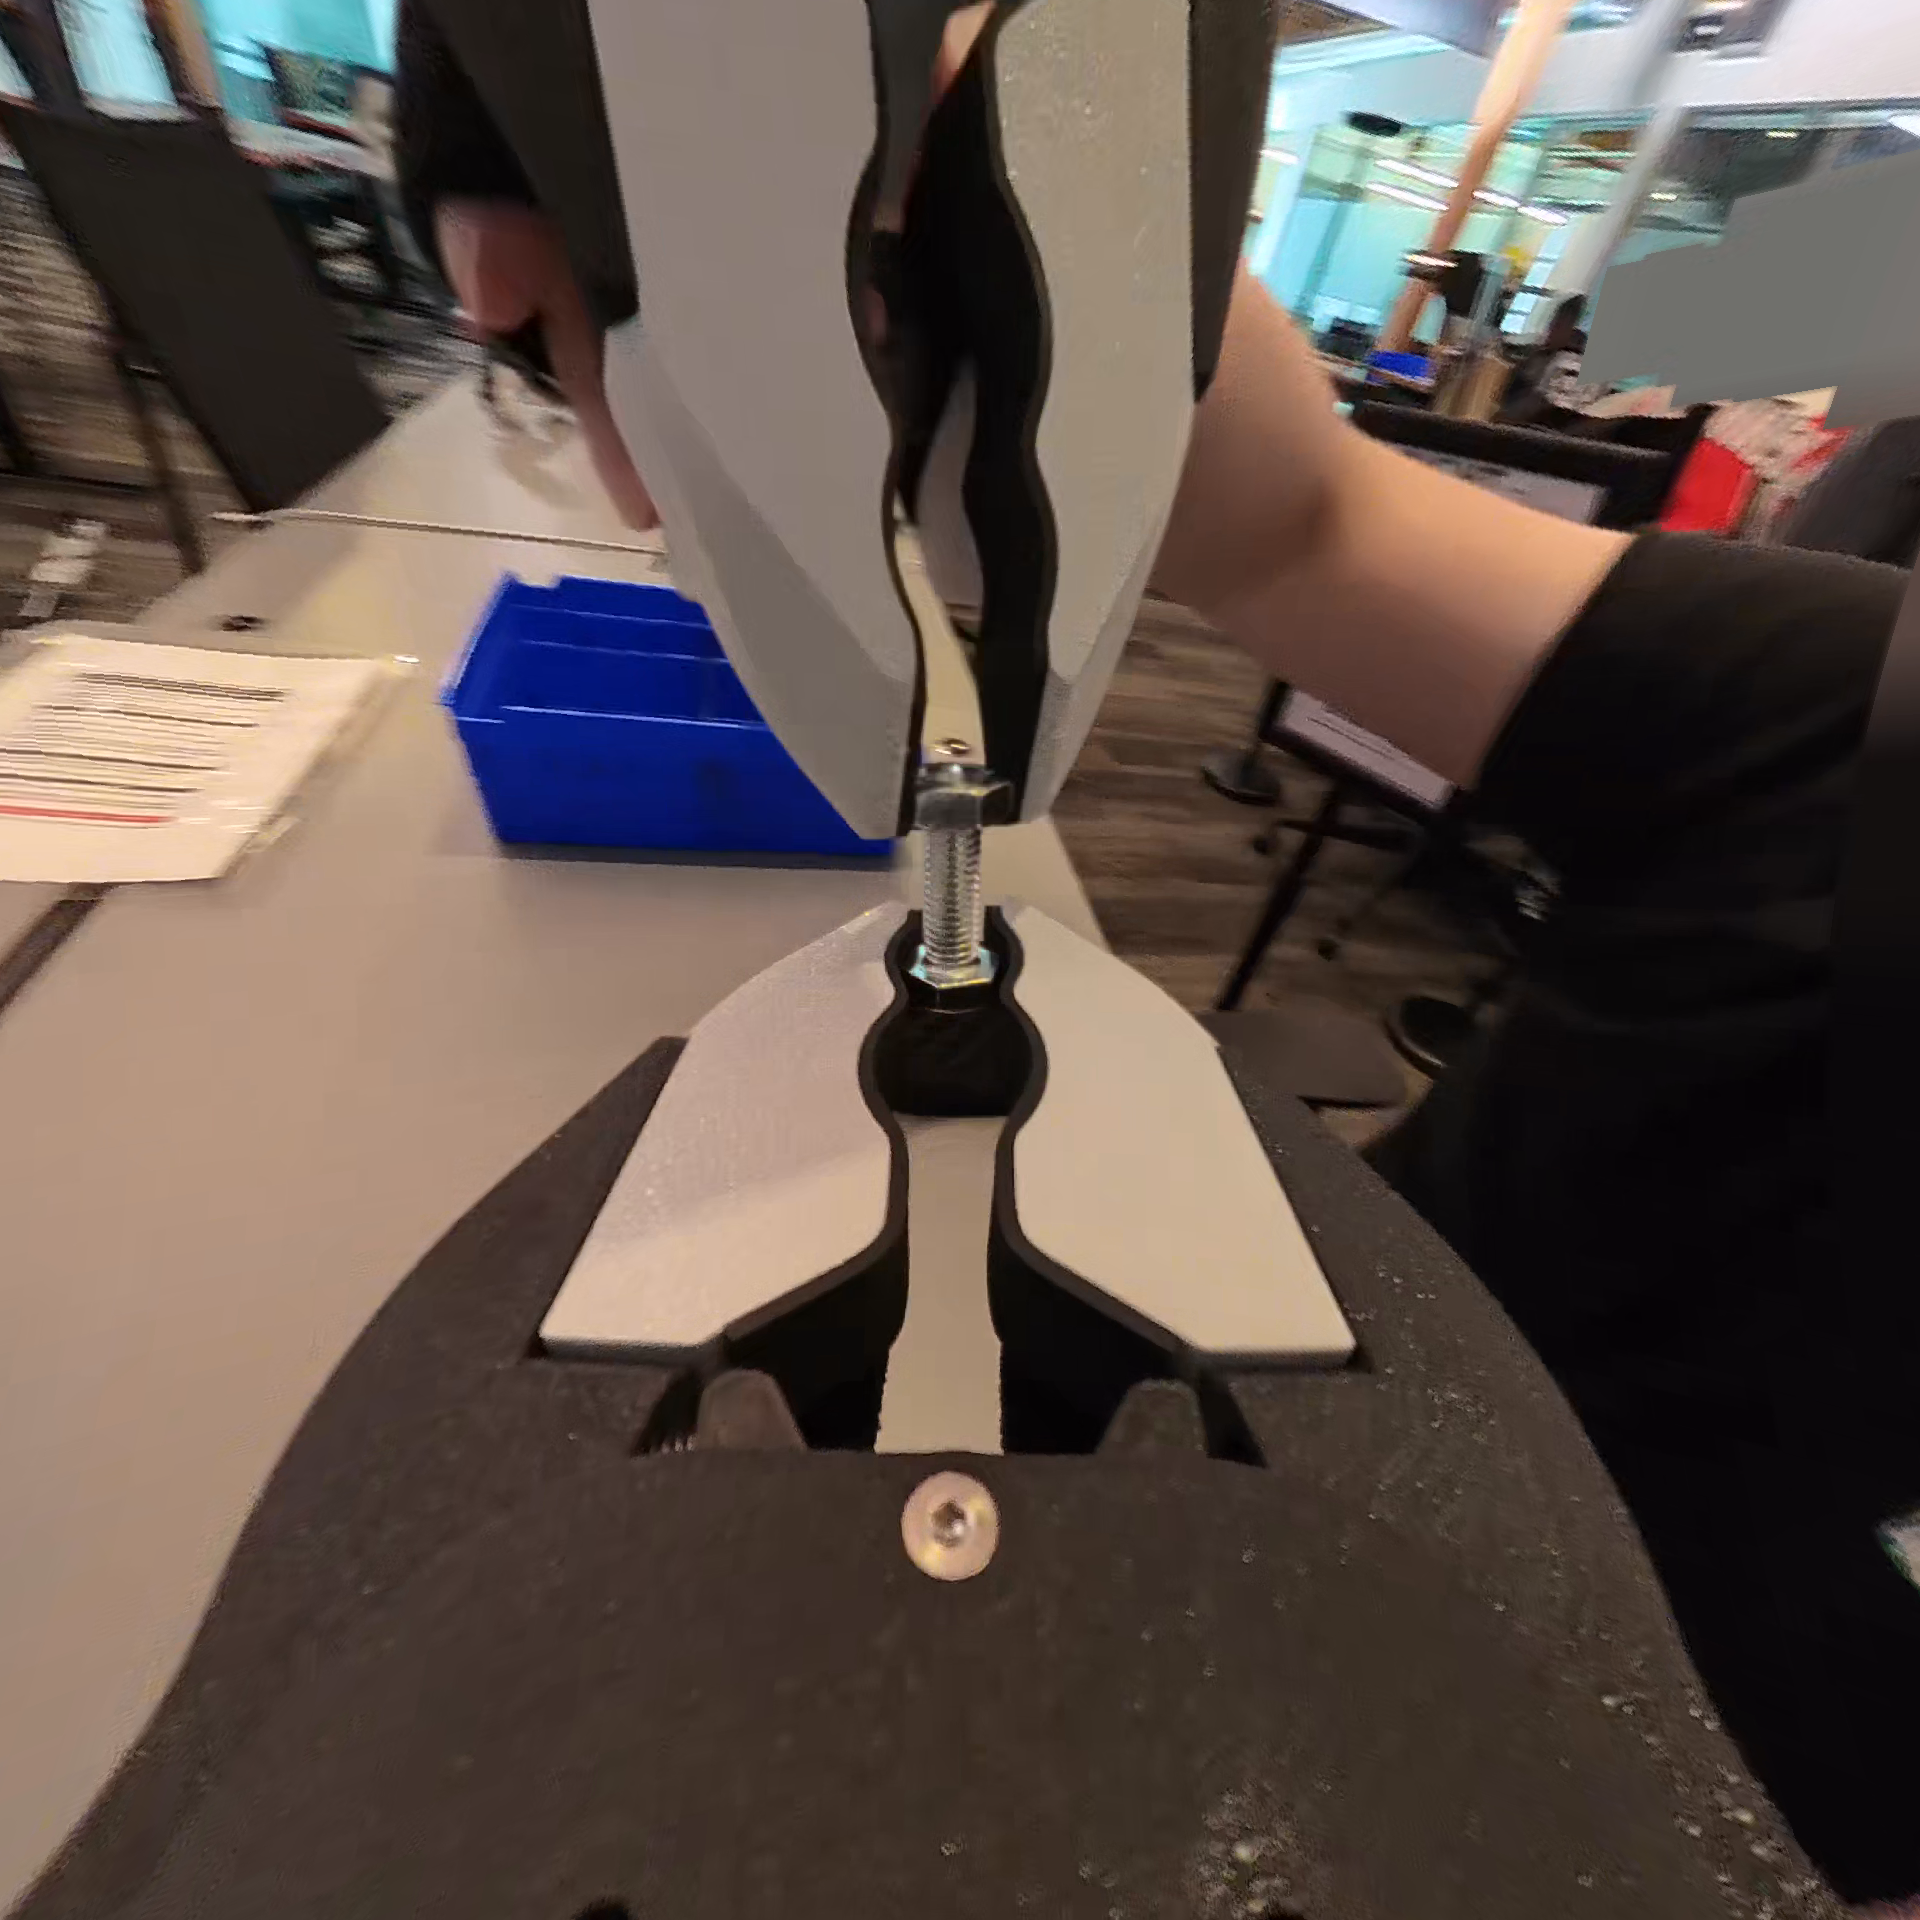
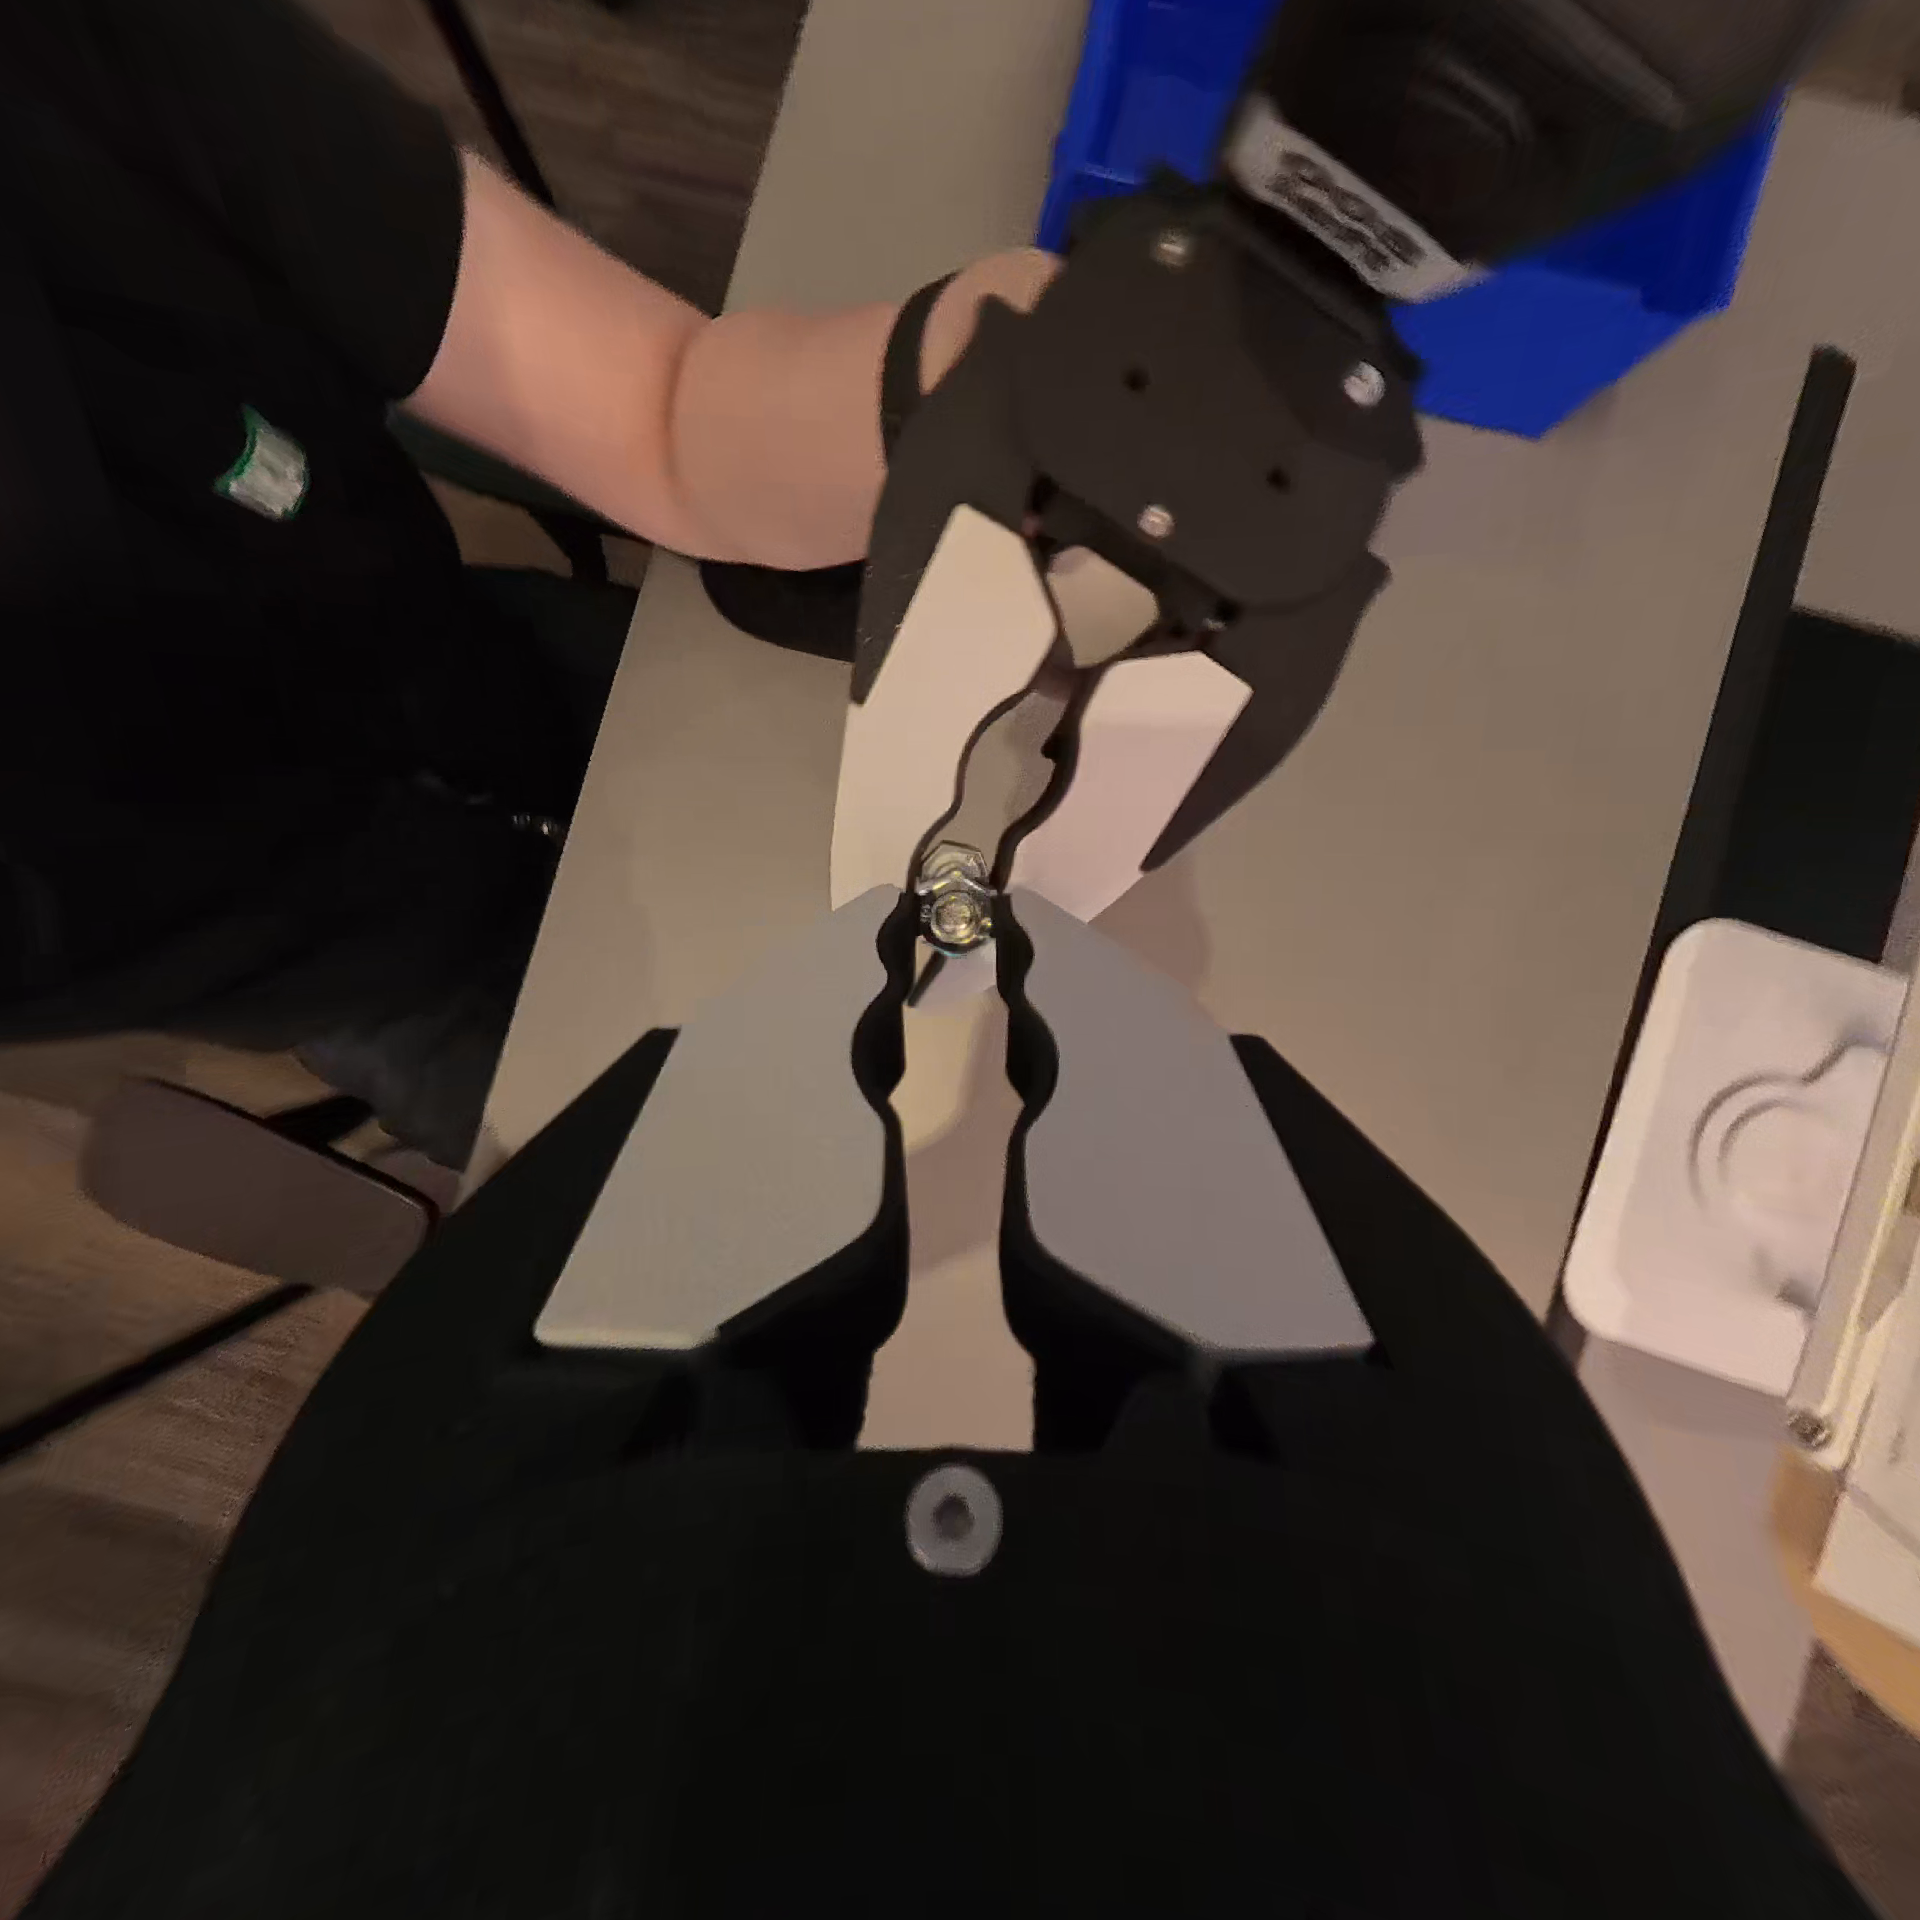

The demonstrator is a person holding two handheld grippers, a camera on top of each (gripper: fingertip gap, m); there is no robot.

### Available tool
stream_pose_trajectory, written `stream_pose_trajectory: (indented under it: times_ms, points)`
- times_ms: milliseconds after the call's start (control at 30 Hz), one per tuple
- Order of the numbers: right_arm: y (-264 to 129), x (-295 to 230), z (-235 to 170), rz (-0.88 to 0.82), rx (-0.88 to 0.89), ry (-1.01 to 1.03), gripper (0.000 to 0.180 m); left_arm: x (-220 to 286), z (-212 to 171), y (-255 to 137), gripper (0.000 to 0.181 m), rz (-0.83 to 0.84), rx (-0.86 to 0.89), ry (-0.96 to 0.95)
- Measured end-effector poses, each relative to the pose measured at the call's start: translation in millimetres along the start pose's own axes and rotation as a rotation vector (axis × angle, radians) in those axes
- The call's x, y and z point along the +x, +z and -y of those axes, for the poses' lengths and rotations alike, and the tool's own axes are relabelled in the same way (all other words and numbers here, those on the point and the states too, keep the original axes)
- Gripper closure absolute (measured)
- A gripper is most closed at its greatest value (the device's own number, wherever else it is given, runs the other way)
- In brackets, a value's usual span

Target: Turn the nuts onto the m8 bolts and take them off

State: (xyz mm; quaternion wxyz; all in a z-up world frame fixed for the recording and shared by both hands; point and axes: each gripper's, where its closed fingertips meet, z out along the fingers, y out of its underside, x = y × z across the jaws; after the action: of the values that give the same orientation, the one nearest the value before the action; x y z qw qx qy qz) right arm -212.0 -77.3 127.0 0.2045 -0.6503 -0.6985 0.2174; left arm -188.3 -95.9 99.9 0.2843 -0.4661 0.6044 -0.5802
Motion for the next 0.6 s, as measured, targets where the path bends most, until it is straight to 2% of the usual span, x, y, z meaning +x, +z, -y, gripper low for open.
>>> stream_pose_trajectory:
  times_ms: [300,600]
  points:
    - [12.5,-51.7,13.0,0.057,0.062,-0.295,0.166,66.7,-13.1,4.1,0.17,-0.509,-0.044,-0.045]
    - [12.3,-59.6,14.5,0.062,0.061,-0.321,0.166,77.6,-12.4,4.0,0.169,-0.614,-0.032,-0.074]
